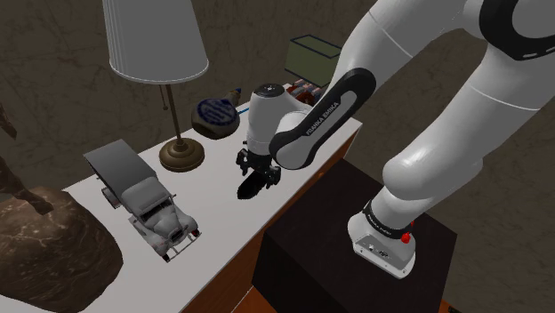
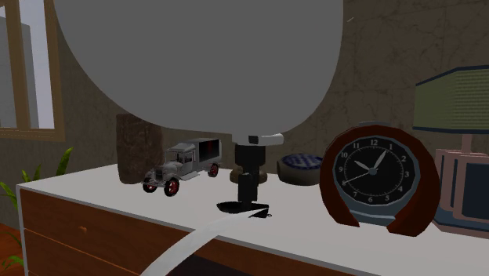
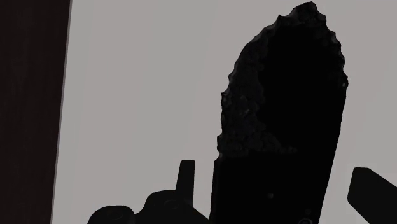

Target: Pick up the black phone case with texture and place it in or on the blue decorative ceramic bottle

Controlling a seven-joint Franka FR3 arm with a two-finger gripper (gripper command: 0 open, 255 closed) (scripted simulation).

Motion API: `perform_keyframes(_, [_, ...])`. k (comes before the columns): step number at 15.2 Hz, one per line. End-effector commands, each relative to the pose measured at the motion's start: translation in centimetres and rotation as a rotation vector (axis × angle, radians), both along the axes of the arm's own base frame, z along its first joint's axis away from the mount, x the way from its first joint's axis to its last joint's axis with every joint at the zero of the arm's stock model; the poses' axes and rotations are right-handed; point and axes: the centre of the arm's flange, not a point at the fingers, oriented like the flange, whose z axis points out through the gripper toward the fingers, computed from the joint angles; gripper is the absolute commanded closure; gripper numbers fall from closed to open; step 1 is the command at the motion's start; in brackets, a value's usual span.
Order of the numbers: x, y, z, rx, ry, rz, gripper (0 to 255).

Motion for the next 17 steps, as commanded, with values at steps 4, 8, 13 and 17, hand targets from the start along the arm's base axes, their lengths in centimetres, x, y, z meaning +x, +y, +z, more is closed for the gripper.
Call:
perform_keyframes(4, [0.0,0.0,0.0,0.0,0.0,0.0,255])
perform_keyframes(8, [0.0,0.0,0.0,0.0,0.0,0.0,255])
perform_keyframes(13, [0.0,0.0,0.0,0.0,0.0,0.0,255])
perform_keyframes(17, [0.0,0.0,2.1,0.0,0.0,0.0,255])
